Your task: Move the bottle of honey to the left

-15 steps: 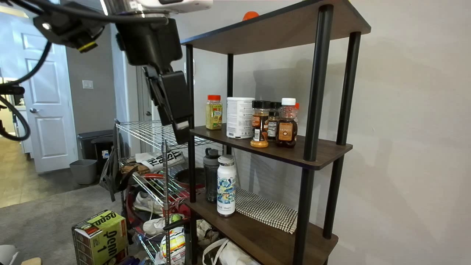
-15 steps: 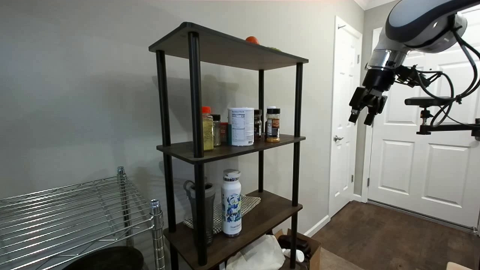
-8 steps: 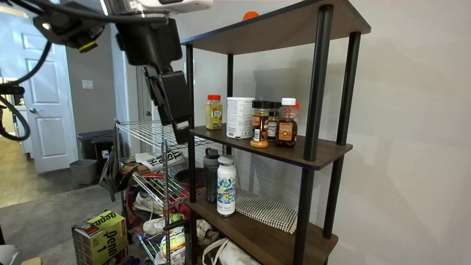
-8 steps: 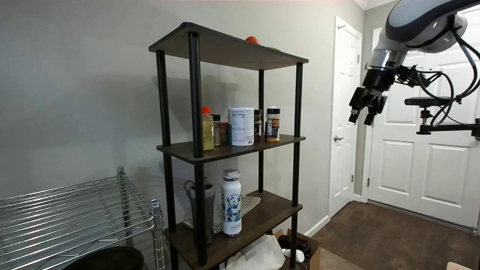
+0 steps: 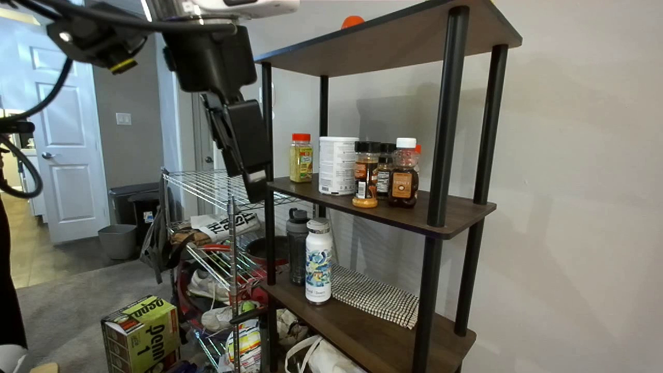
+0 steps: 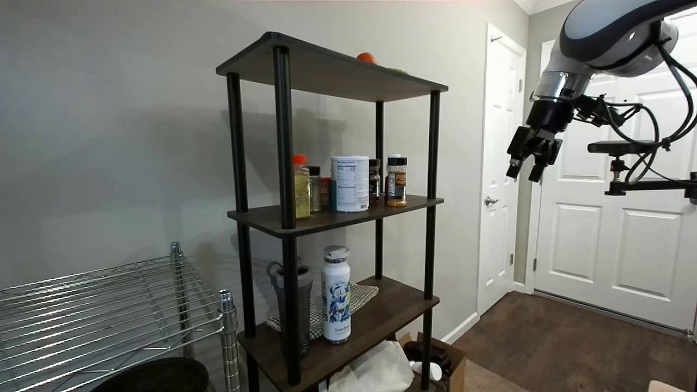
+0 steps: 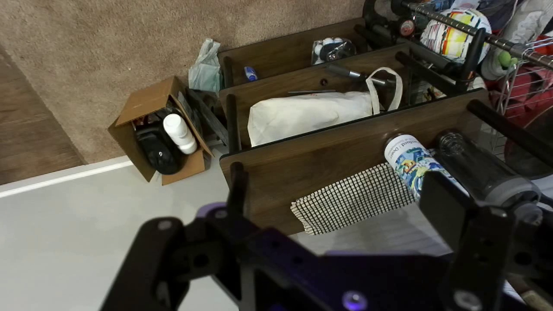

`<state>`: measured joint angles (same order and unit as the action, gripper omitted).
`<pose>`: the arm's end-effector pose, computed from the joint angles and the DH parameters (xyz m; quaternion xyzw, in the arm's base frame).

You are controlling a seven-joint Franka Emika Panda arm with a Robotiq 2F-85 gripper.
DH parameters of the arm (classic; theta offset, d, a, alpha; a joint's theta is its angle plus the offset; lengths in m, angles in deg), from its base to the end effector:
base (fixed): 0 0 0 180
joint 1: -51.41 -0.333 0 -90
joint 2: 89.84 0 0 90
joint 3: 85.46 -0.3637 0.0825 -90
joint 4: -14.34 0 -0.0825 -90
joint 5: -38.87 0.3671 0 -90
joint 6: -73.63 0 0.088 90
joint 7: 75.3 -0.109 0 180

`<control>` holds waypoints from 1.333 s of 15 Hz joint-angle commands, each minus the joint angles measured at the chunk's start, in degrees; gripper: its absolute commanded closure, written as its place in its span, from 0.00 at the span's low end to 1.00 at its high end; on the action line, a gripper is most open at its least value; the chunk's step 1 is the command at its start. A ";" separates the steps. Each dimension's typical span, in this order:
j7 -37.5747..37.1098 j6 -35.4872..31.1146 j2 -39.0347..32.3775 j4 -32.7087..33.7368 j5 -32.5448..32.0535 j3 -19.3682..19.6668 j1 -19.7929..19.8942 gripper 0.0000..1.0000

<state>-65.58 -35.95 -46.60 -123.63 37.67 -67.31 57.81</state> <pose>0.2649 -0.1613 0.6091 -0.9837 0.0973 -0.1369 0.0636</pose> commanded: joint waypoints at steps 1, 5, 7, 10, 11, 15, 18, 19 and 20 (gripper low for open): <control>0.74 0.08 -0.33 0.11 0.84 -0.87 1.24 0.00; 0.74 0.08 -0.33 0.11 0.84 -0.87 1.24 0.00; 0.74 0.08 -0.33 0.11 0.84 -0.87 1.24 0.00; -1.68 -4.00 0.10 -1.41 -1.31 -2.40 3.38 0.00; -0.49 -8.10 -1.78 -1.77 0.85 -1.40 1.85 0.00; 1.41 -25.82 -9.32 -2.58 9.19 -0.44 -4.19 0.00; 3.48 -37.76 -16.28 -1.11 14.42 -0.60 -9.31 0.00; 4.34 -41.00 -18.06 -0.47 15.48 -0.57 -10.68 0.00; 5.16 -43.75 -19.72 0.21 16.50 -0.32 -11.94 0.00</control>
<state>-64.88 -73.12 -60.69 -126.39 49.85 -68.02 48.63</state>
